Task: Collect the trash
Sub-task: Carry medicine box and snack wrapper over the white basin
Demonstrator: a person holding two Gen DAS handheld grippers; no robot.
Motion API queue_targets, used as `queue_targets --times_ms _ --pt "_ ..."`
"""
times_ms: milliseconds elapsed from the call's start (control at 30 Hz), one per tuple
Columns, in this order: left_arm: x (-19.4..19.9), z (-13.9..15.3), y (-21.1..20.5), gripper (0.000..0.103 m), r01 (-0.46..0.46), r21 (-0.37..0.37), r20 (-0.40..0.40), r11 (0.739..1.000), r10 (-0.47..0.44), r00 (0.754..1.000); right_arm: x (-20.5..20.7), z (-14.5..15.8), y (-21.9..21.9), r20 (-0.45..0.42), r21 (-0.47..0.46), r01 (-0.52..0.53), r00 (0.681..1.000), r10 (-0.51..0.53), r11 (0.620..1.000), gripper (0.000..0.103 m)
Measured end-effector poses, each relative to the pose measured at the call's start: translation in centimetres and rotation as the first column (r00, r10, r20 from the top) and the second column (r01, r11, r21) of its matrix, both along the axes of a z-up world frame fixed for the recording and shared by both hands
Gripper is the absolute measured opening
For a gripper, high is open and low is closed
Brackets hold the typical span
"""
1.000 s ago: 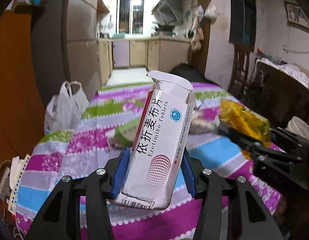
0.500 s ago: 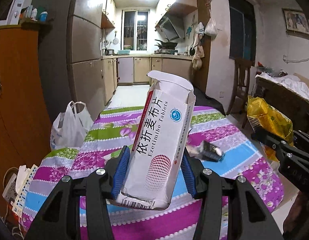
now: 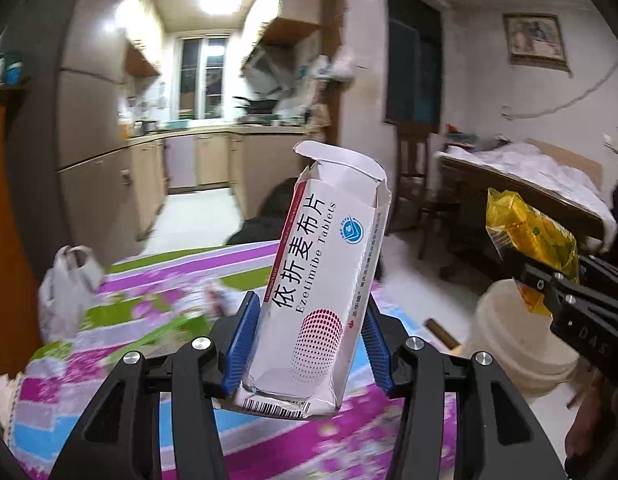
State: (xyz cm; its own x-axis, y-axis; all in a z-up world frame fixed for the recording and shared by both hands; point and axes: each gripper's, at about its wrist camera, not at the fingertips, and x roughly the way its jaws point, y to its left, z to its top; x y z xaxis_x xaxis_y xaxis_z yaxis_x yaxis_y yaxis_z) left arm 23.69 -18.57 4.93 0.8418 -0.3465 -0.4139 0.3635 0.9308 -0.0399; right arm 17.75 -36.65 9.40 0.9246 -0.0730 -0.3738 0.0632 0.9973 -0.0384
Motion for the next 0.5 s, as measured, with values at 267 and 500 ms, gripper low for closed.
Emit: queue_targets --times_ms 267,500 --pt "0.8 -0.2 -12.7 0.051 0.223 0.014 -0.063 0.975 -0.222 0.973 -1.0 0.4 -10.3 -0.059 -0.009 0.186 0.981 -0.187 0.982 0.036" --pt "1.7 -1.8 -23.6 0.051 0.394 0.029 -0.169 0.919 -0.384 0.908 -0.2 -2.0 -18.6 -0.205 -0.007 0.308 0.931 -0.303 0.951 0.036"
